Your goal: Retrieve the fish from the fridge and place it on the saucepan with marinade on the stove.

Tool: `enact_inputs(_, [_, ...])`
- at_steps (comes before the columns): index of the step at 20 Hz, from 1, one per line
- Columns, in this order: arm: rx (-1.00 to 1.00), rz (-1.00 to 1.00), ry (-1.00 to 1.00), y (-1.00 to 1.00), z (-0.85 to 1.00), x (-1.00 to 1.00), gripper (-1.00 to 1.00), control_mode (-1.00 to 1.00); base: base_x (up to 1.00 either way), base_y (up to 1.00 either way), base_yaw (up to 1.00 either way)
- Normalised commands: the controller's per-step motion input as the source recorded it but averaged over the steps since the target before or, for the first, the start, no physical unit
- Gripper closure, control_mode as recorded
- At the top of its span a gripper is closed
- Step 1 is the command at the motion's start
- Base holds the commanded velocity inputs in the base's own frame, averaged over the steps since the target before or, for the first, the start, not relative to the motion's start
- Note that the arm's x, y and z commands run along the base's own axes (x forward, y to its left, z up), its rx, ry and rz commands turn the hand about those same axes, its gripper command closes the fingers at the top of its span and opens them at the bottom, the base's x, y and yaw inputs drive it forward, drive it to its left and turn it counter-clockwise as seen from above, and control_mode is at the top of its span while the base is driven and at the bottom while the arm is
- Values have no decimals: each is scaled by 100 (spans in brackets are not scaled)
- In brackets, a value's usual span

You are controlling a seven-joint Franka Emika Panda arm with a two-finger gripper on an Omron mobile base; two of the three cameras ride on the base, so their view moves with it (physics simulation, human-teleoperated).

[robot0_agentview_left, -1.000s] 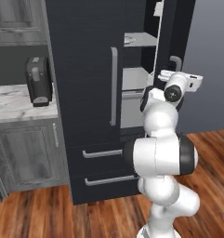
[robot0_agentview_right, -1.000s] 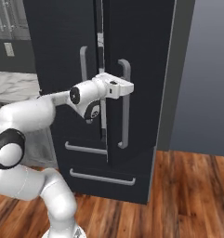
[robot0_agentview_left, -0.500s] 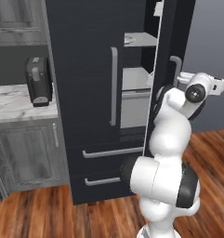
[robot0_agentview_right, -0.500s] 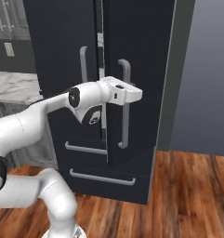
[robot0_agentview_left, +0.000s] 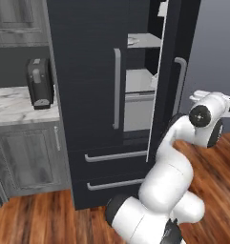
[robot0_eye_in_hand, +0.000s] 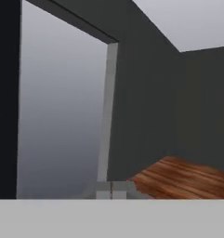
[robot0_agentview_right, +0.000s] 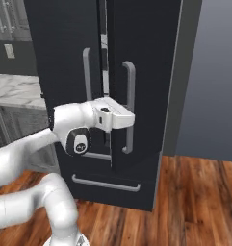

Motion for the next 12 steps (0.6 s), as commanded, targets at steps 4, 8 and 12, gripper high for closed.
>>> enact_inputs(4, [-9, -31, 0, 100, 9, -30, 100, -100, 0, 0, 0])
enact_inputs(8, [-11, -35, 0, 100, 21, -7, 100, -100, 0, 0, 0])
enact_inputs(12, [-12, -37, -2, 100, 31, -3, 100, -100, 0, 0, 0])
